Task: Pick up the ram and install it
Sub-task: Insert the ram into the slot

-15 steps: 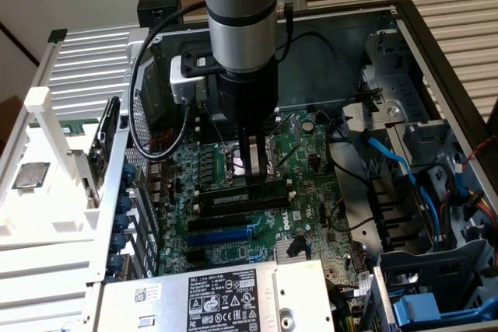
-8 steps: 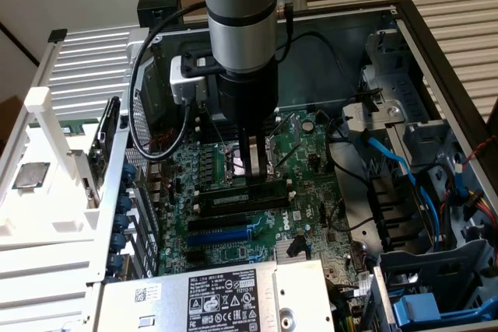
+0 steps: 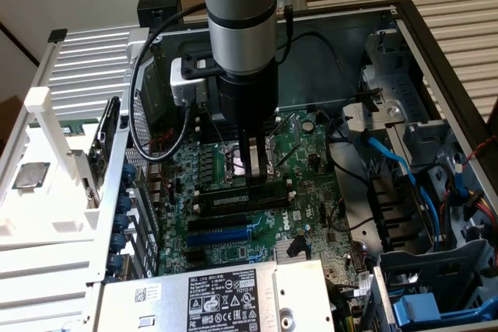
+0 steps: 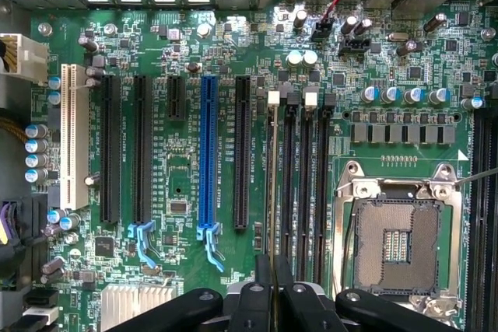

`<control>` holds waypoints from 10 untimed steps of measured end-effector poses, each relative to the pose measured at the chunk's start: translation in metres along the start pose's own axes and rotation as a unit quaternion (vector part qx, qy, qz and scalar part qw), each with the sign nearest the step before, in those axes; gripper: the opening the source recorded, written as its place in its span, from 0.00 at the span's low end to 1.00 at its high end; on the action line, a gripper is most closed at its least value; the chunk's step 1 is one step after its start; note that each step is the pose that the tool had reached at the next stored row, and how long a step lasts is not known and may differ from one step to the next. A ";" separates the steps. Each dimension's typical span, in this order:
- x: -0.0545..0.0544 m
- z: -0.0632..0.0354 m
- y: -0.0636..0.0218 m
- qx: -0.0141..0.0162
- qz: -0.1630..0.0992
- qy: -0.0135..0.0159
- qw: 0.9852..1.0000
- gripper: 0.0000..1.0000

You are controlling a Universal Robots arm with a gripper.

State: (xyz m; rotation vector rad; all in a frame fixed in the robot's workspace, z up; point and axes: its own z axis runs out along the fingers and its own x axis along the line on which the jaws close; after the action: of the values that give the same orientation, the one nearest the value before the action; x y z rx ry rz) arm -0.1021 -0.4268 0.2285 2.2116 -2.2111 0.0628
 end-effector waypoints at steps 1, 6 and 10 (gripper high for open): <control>0.000 0.0000 0.0000 0.000 0.000 0.000 1.000 0.12; 0.000 0.0001 0.0001 0.000 0.000 0.000 1.000 0.21; 0.000 -0.0018 0.0013 0.000 0.000 0.000 1.000 0.21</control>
State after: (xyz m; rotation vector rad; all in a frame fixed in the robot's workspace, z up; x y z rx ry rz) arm -0.1035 -0.4267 0.2303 2.2117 -2.2114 0.0626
